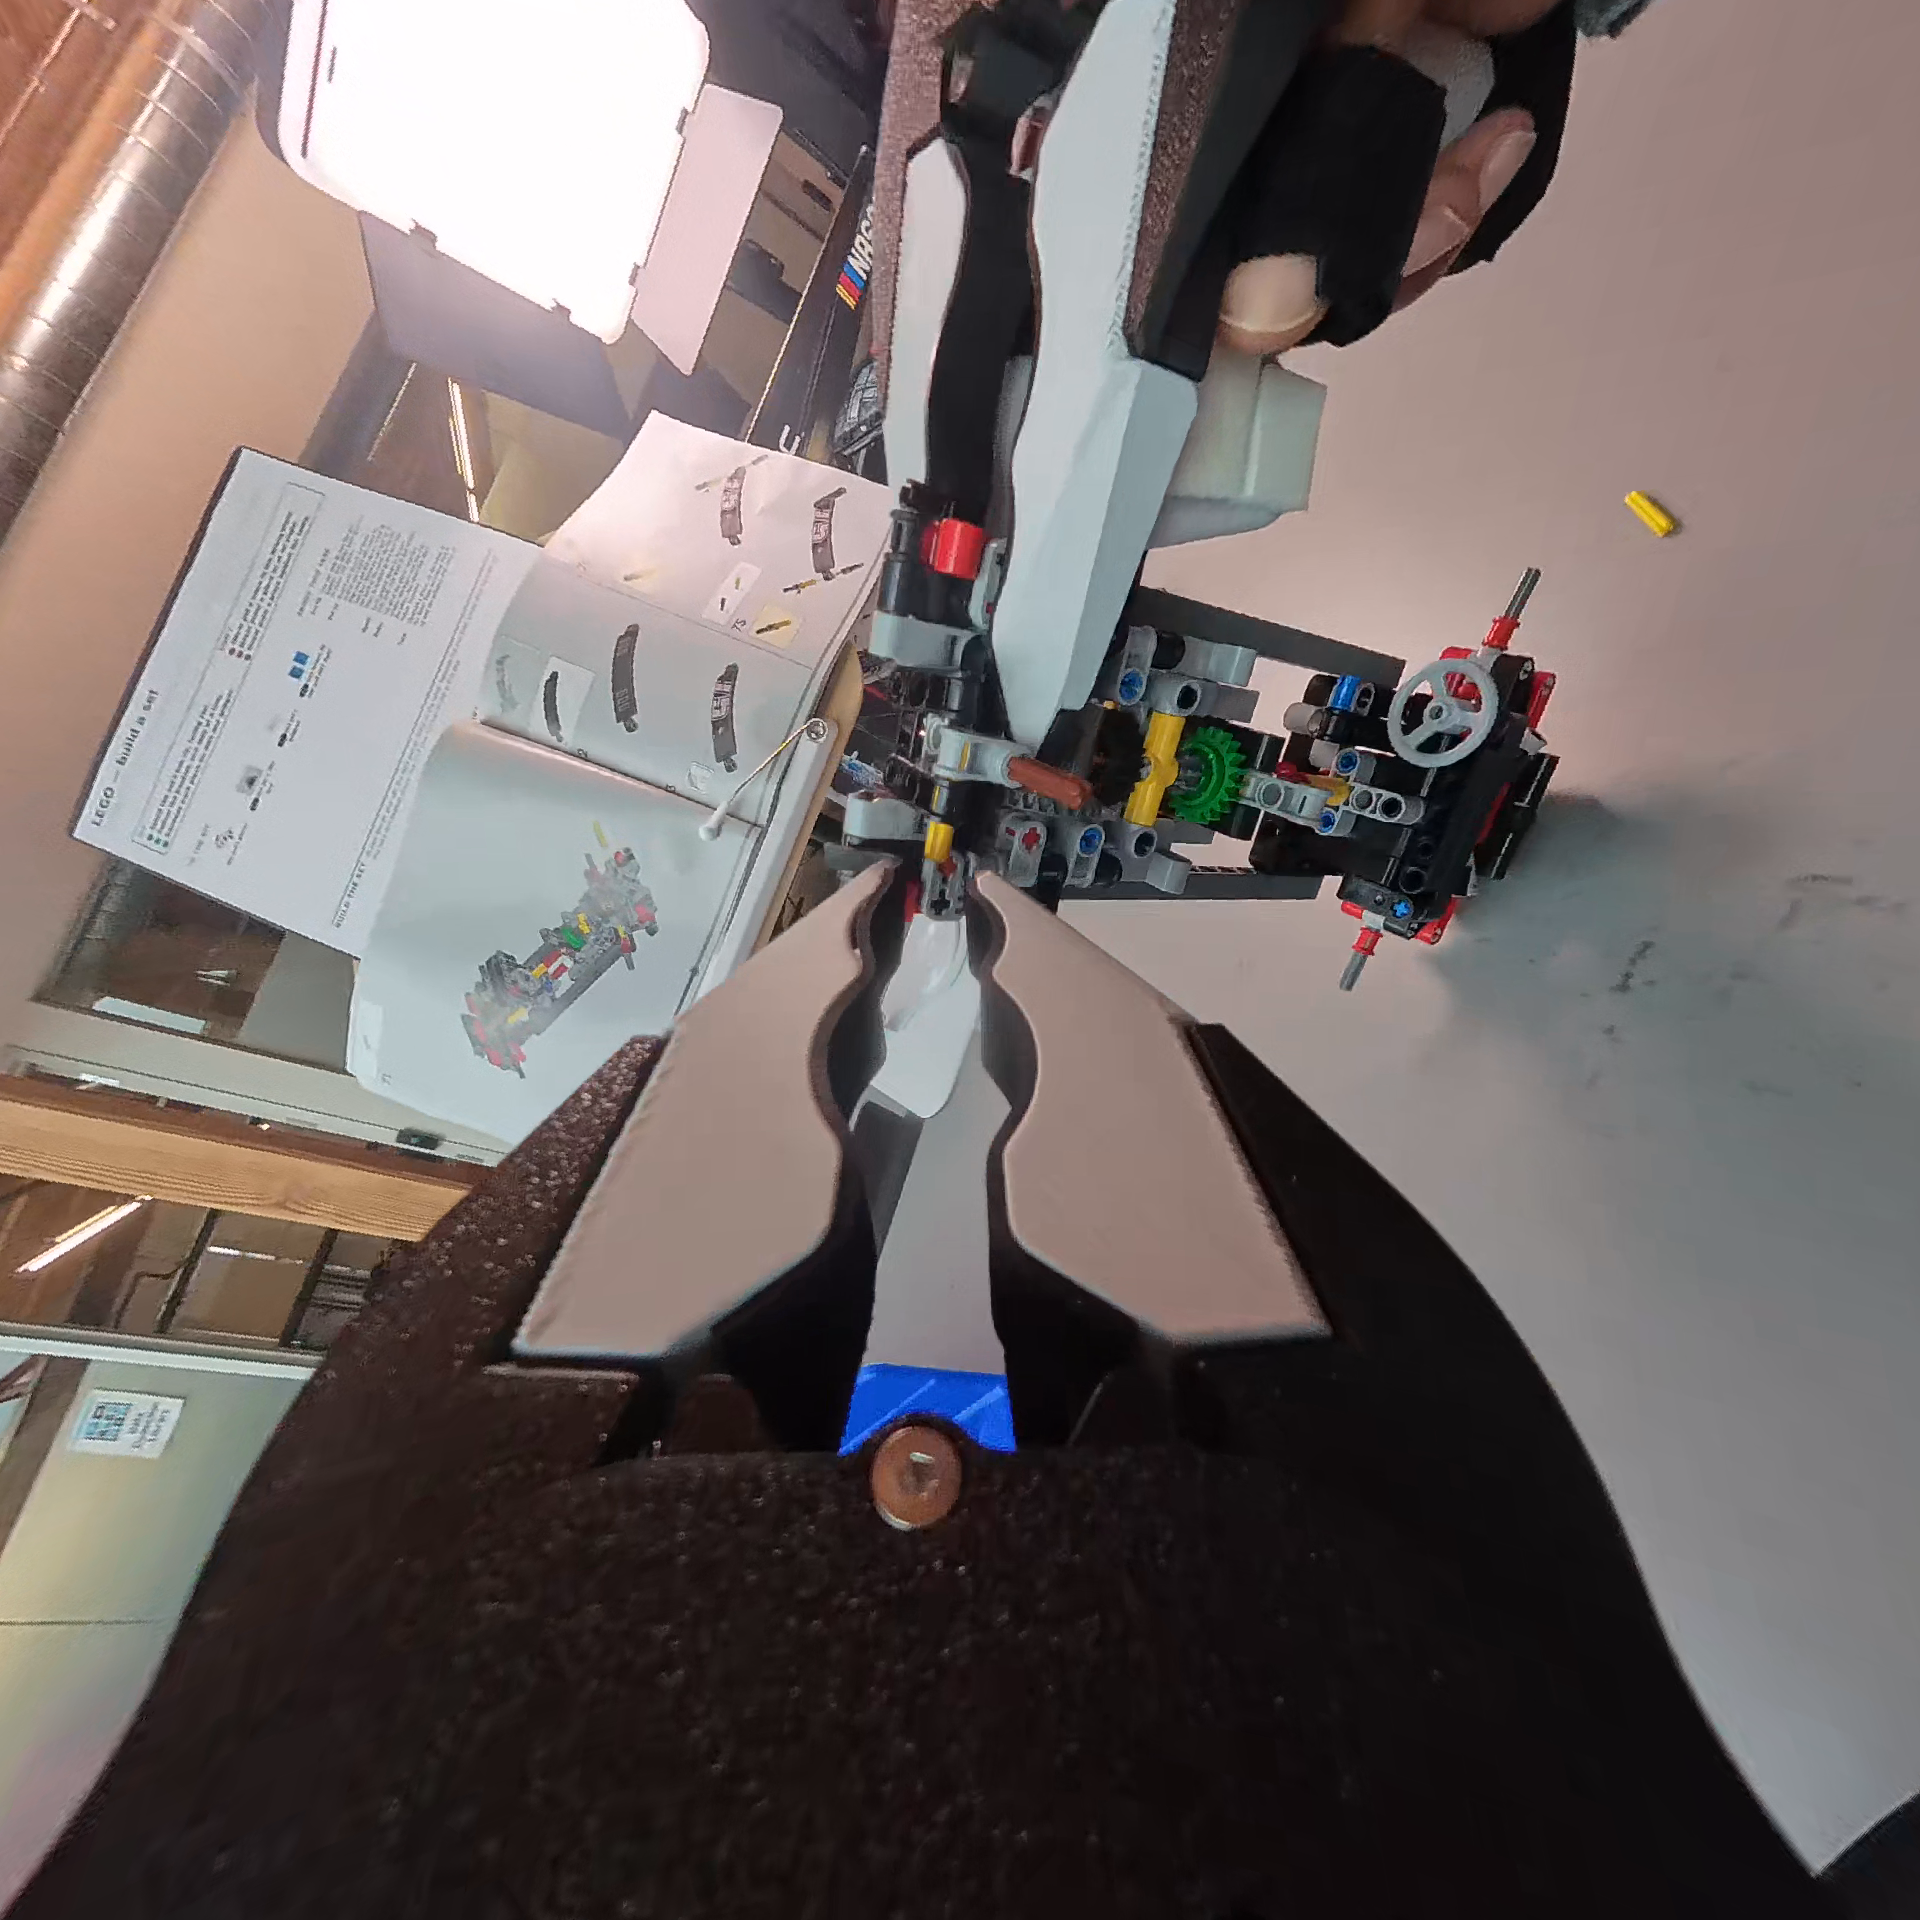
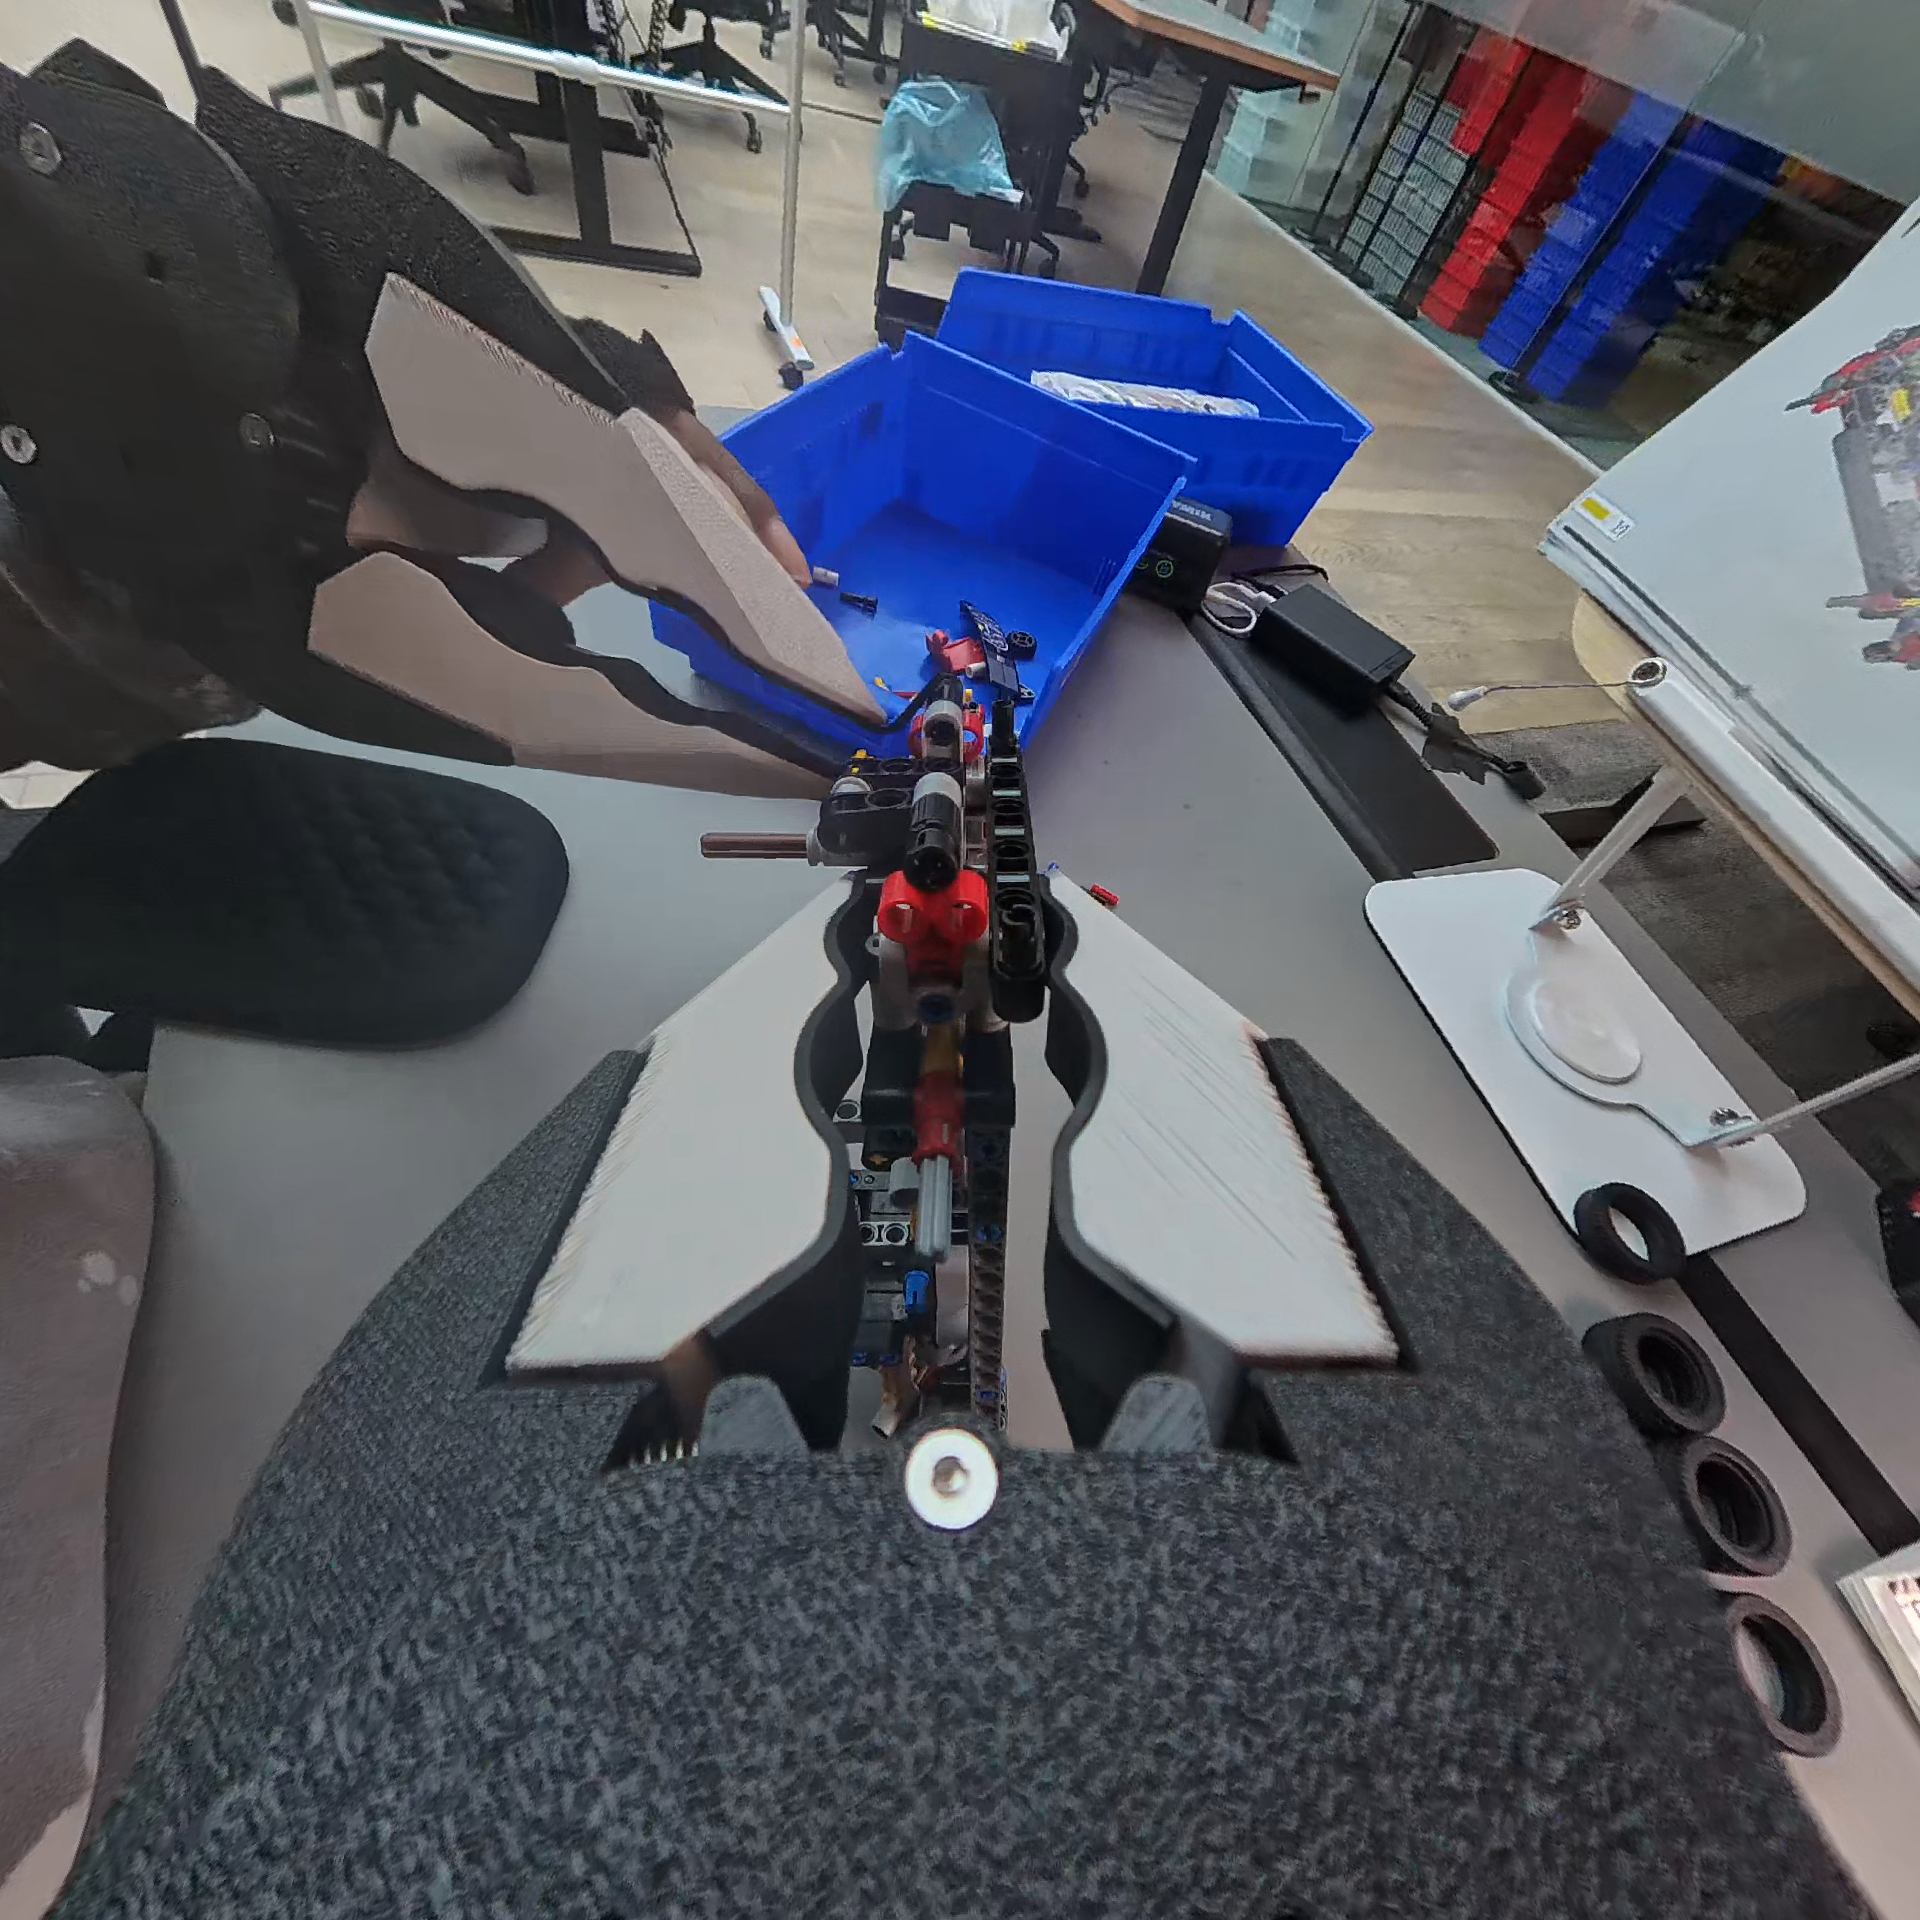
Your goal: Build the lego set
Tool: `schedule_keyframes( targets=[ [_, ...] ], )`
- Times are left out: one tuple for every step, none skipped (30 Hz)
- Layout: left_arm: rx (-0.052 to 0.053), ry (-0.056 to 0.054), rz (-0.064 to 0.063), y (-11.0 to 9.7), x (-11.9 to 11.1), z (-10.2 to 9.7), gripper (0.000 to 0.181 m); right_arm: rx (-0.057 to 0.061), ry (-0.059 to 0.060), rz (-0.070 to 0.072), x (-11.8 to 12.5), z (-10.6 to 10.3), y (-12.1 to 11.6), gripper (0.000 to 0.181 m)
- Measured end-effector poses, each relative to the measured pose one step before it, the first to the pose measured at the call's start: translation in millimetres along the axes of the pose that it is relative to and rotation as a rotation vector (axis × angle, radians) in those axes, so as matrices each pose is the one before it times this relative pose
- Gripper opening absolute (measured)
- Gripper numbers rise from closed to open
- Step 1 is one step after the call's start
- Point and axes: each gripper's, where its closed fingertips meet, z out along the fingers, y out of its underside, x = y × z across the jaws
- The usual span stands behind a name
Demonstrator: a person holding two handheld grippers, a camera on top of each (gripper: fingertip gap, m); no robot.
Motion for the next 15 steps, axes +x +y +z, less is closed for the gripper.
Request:
schedule_keyframes(
  targets=[
    [-0.0062,-0.0044,0.0239,-0.26,0.79,0.53,0.007,-0.0033,-0.0002,-0.0031,-0.56,1.09,-0.15,0.027],
    [-0.0029,-0.0136,0.0267,-0.66,-0.37,0.38,0.005,-0.0032,0.0010,-0.0005,-0.47,1.08,-0.14,0.027],
    [-0.0088,-0.0108,0.0261,0.11,-0.02,0.73,0.003,-0.0014,-0.0019,-0.0036,-1.01,1.23,-0.27,0.027],
    [-0.0183,-0.0078,0.0241,1.65,0.08,1.47,0.003,-0.0021,0.0024,-0.0021,-0.29,1.50,-0.36,0.027],
    [-0.0183,-0.0100,0.0276,2.15,-0.51,1.24,0.003,-0.0044,0.0105,-0.0047,1.21,1.41,0.08,0.027],
    [-0.0135,-0.0033,0.0267,1.72,0.28,0.73,0.003,-0.0062,0.0033,-0.0008,0.57,1.30,0.27,0.027],
    [-0.0142,0.0018,0.0203,1.90,0.82,0.80,0.003,-0.0093,0.0001,-0.0008,0.08,1.41,0.65,0.027],
    [-0.0115,0.0023,0.0161,1.96,1.04,0.80,0.003,-0.0100,0.0031,-0.0079,0.10,1.43,0.89,0.027],
    [-0.0107,0.0025,0.0145,2.24,1.27,1.23,0.003,-0.0118,0.0052,-0.0109,0.07,1.49,1.21,0.027],
    [-0.0105,0.0024,0.0136,2.37,1.29,1.16,0.003,-0.0113,0.0066,-0.0126,0.24,1.82,1.26,0.027],
    [-0.0087,0.0041,0.0020,1.99,1.06,0.88,0.002,-0.0068,0.0045,-0.0032,0.30,1.98,0.64,0.027],
    [-0.0003,0.0110,-0.0145,1.32,1.16,0.59,0.002,-0.0085,-0.0023,-0.0076,0.07,1.24,0.72,0.026],
    [0.0050,0.0182,-0.0288,1.12,1.54,0.91,0.001,-0.0076,-0.0014,-0.0036,0.31,1.13,0.66,0.026],
    [0.0035,0.0155,-0.0179,2.05,1.86,1.43,0.001,-0.0045,0.0012,-0.0004,0.59,1.50,1.25,0.026],
    [-0.0007,0.0079,-0.0003,2.52,2.21,1.97,0.000,-0.0032,0.0006,0.0100,1.03,2.03,1.84,0.026]
  ],
)
